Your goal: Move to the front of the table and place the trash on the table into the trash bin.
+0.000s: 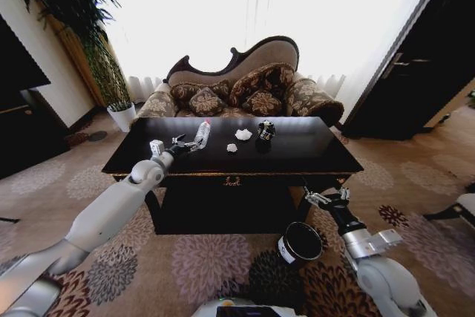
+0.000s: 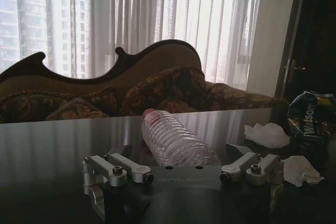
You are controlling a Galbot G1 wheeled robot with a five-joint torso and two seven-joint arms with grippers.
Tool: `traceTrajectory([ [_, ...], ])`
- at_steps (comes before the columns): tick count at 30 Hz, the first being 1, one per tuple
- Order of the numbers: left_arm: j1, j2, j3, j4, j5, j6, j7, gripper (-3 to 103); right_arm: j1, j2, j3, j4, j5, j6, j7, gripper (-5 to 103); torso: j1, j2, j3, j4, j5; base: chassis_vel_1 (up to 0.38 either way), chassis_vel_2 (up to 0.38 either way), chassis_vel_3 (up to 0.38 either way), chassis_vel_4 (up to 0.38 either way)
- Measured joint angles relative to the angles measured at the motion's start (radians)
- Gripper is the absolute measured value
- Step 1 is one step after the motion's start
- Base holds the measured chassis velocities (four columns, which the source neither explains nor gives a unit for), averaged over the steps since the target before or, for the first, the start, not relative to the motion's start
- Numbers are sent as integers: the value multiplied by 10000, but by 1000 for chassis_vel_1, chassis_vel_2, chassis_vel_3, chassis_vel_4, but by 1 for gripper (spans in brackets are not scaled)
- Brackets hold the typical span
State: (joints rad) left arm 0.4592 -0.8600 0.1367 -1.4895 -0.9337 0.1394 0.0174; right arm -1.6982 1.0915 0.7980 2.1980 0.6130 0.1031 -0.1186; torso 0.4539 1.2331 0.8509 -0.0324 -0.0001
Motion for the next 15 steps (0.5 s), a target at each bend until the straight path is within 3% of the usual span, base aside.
traceTrajectory([
  [15,-660,-544,645,908,58,-97,167,98,-64,2,161,-9,89,29,-65,100,0,0,-1,-1,-1,0,0,0,0],
])
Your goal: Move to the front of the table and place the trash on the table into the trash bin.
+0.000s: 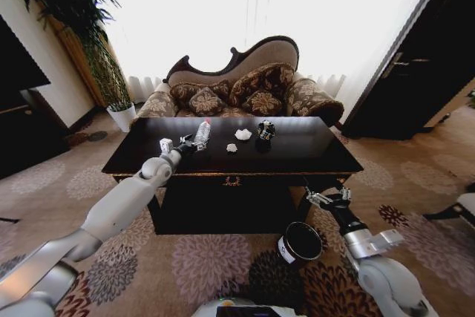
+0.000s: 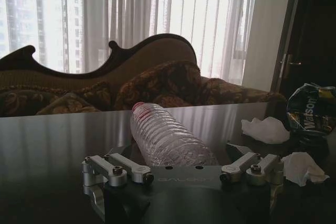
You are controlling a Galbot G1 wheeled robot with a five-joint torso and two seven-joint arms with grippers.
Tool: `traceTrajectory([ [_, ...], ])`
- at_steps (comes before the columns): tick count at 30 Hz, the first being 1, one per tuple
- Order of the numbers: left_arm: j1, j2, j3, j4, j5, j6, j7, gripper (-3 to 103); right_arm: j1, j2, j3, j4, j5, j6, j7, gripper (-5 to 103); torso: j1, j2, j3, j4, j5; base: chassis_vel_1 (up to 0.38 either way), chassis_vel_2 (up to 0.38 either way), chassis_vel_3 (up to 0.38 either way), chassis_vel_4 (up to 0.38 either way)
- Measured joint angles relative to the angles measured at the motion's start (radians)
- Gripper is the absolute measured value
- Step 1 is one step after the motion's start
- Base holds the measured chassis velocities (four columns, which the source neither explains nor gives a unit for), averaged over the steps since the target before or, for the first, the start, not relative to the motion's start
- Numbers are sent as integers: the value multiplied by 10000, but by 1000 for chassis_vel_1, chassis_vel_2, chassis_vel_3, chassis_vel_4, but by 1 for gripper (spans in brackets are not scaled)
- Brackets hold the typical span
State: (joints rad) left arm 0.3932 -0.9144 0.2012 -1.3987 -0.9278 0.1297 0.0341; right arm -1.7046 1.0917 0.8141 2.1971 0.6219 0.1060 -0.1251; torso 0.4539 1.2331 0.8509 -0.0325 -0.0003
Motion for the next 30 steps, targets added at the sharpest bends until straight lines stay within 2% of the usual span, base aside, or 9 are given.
traceTrajectory([
  [18,-467,-260,250,969,134,-201,240,98,-96,-118,46,172,1,5,-12,100,0,1,0,0,1,0,0,0,0],
  [19,-497,-300,275,1038,180,-225,263,101,-82,-149,48,199,3,-18,6,100,0,2,0,0,1,0,0,0,0],
  [23,-540,-400,290,1255,307,-302,296,94,-67,-160,48,318,7,-72,34,100,1,2,0,0,0,0,0,0,0],
  [25,-540,-418,312,1283,420,-358,349,84,-125,-113,70,378,9,-79,37,100,0,1,0,1,0,0,0,0,0],
  [27,-525,-417,312,1270,463,-385,355,84,-146,-87,82,384,9,-79,38,100,0,1,0,0,1,0,0,0,0],
  [30,-439,-425,296,1171,508,-422,359,68,-216,21,105,415,10,-79,35,100,0,1,0,0,0,0,0,0,0],
])
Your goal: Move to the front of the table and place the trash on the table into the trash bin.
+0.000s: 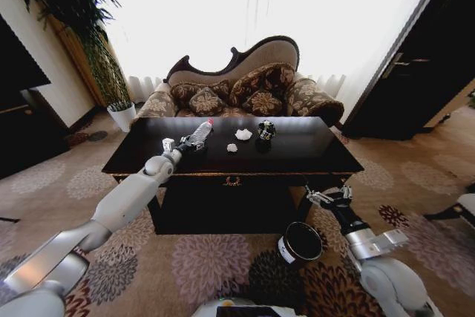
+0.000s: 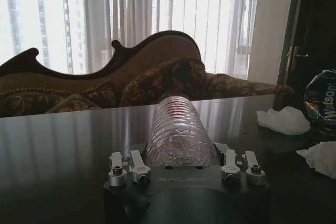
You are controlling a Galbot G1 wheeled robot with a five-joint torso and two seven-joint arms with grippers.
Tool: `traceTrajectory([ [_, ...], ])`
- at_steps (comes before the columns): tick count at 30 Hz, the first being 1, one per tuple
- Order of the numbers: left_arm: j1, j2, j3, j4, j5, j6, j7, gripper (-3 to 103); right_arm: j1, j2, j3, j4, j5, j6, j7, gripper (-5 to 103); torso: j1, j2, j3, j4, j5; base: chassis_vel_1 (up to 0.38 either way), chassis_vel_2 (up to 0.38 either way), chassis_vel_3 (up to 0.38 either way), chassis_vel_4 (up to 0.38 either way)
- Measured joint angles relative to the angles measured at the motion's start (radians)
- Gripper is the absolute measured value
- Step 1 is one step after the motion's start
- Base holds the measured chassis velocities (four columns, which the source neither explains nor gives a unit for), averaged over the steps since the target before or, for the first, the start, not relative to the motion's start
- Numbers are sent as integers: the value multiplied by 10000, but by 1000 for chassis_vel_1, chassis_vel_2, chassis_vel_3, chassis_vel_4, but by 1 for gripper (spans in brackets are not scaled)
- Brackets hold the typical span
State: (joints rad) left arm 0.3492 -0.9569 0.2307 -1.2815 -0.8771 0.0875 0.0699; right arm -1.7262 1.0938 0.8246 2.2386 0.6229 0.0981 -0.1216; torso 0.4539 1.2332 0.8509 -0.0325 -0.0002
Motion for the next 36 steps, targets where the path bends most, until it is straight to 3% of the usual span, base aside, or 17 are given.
traceTrajectory([
  [1,0,0,0,0,0,0,0,68,0,0,0,0,0,0,0,100,0,0,0,0,0,0,0,0,0],
  [5,235,177,-98,-347,26,-27,-7,49,-29,130,-3,65,-8,2,-8,100,0,0,-1,-2,1,0,0,0,0],
  [7,343,235,-161,-461,38,-32,-12,49,-34,157,-11,77,-16,2,-9,100,0,0,-1,1,0,0,0,0,0],
  [10,641,430,-359,-795,70,-33,-49,41,-46,194,-40,104,-41,4,-11,100,0,0,-1,0,-1,0,0,0,0],
  [19,1818,1244,-1209,-2425,-114,162,-294,40,-25,220,-81,142,-118,5,7,100,0,0,-1,0,-1,0,0,0,0],
  [26,3751,2495,-2648,-5415,-682,711,-862,40,-18,366,-179,105,-441,87,90,100,-1,0,-1,0,-1,0,0,0,0],
  [32,4872,2924,-3307,-6896,-1321,1006,-1156,40,-1,399,-243,79,-794,101,171,100,-1,0,-1,2,0,0,0,0,0],
  [36,5446,3038,-3418,-8019,-1920,1200,-1480,40,37,320,-249,20,-1622,244,282,100,-1,1,-2,1,-1,0,0,0,0],
])
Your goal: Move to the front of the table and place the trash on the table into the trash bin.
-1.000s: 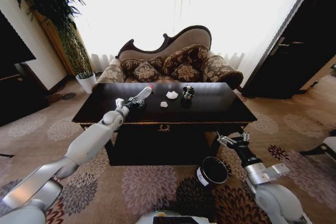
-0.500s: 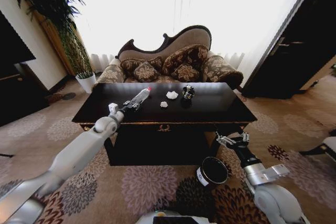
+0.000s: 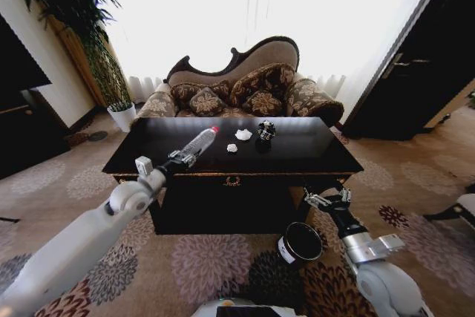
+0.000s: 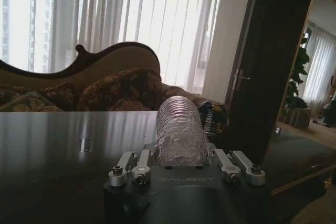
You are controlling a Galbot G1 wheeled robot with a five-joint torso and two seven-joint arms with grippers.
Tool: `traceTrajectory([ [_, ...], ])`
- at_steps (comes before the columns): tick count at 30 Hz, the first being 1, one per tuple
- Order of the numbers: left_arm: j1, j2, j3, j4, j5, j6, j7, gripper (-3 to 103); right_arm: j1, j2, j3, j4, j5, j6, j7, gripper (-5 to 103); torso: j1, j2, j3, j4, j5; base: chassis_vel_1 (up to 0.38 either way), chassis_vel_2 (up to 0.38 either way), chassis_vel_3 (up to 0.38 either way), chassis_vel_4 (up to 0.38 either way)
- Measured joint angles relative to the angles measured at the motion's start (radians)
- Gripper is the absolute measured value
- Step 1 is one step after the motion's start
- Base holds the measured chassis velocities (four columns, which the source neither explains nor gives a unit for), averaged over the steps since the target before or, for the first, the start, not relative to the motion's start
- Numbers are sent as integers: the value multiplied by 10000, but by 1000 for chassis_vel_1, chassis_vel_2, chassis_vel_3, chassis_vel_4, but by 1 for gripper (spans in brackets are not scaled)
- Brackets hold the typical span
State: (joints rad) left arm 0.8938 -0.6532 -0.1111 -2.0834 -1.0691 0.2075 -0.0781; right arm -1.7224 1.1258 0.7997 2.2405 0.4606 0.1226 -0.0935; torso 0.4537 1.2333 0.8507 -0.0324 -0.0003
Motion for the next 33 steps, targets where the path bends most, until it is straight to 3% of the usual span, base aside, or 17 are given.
traceTrajectory([
  [1,86,15,47,-310,-168,35,-96,40,54,-34,8,-92,-743,184,20,100,0,0,0,-2,3,0,0,0,0],
  [2,86,15,47,-310,-168,35,-96,40,54,-34,8,-92,-743,184,20,100,0,0,0,-2,3,0,0,0,0],
  [6,380,24,294,-1373,-669,149,-357,40,289,-95,41,-471,-3427,996,236,100,0,-1,2,-2,3,0,0,0,0],
  [7,380,24,294,-1373,-669,149,-357,40,289,-95,41,-471,-3427,996,236,100,0,-1,2,-2,3,0,0,0,0],
  [11,789,86,398,-2269,-1399,266,-696,40,617,-170,107,-929,-5407,1944,685,100,0,0,1,-2,3,0,0,0,0],
  [12,789,86,398,-2269,-1399,266,-696,40,617,-170,107,-929,-5407,1944,685,100,0,0,1,-2,3,0,0,0,0],
  [15,1088,104,403,-2758,-1789,288,-847,40,976,-266,232,-1348,-7273,3003,1124,100,0,-1,1,1,2,0,0,0,0],
  [16,1088,104,403,-2758,-1789,288,-847,40,976,-266,232,-1348,-7273,3003,1124,100,0,-1,1,1,2,0,0,0,0],
  [20,1422,26,374,-3176,-2068,291,-918,40,1439,-292,322,-1789,-10205,3753,2641,100,1,-1,1,-2,1,0,0,0,0],
  [21,1498,-16,374,-3254,-2115,296,-930,40,1655,-340,273,-2092,-11347,4084,3346,100,0,-1,1,1,0,0,0,0,0],
  [22,1498,-16,374,-3254,-2115,296,-930,40,1655,-340,273,-2092,-11347,4084,3346,100,0,-1,1,1,0,0,0,0,0],
  [24,1580,-109,407,-3371,-2265,308,-986,40,1877,-348,139,-2566,-12532,4531,4157,100,0,-1,1,2,4,0,0,0,0],
  [27,1544,-191,480,-3514,-2592,336,-1083,40,1918,-267,95,-2748,-13193,4833,4630,100,2,-2,2,0,3,0,0,0,0],
  [33,551,-353,1282,-3709,-3642,388,-1592,40,1852,-84,31,-2743,-13482,5148,4898,100,1,-2,1,-1,2,0,0,0,0],
])
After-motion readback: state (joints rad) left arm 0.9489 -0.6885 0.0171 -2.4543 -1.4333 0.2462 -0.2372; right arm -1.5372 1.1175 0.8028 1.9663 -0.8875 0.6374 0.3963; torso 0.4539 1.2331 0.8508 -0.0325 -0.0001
